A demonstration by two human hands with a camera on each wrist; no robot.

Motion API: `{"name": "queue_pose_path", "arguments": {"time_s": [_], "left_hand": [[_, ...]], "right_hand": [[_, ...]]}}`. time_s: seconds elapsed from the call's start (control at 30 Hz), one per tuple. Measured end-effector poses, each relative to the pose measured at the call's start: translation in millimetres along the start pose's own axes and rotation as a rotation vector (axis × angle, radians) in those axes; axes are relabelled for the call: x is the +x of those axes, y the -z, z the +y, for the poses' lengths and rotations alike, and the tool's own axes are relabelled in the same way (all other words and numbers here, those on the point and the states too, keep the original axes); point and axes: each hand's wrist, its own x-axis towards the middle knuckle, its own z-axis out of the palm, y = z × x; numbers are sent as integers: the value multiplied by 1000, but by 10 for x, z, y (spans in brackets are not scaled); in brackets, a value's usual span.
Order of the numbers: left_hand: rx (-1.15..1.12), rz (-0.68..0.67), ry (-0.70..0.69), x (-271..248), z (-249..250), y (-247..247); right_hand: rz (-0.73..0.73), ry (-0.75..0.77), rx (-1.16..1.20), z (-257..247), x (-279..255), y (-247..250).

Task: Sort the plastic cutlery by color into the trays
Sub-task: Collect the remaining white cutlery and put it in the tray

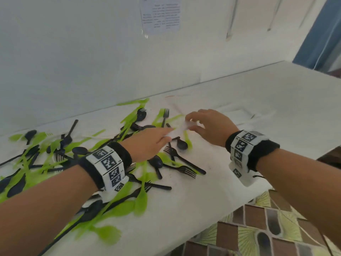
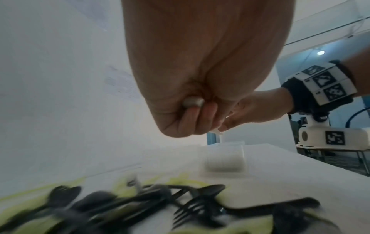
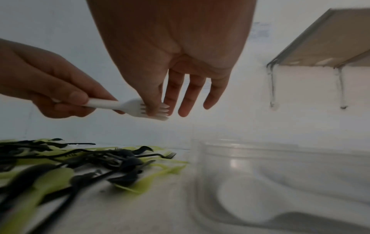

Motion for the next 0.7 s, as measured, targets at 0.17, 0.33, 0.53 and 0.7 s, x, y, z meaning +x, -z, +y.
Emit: {"name": "queue_pose_path", "arguments": {"time_s": [0.17,0.33,0.53,0.7], "left_hand": [[72,-34,-4,733,596,-151],[119,-34,-1,1512,1285,-295],[9,-67,58,2208,1820,-416],[8,-145,78,2472,1858,-561]], "right_hand": [[27,-25,-13,850,-98,266],[-4,-56,-20,1797,-187,550],[-176,133,-97,2536,-121,831],[-360,132,-75,2800,25,858]]}}
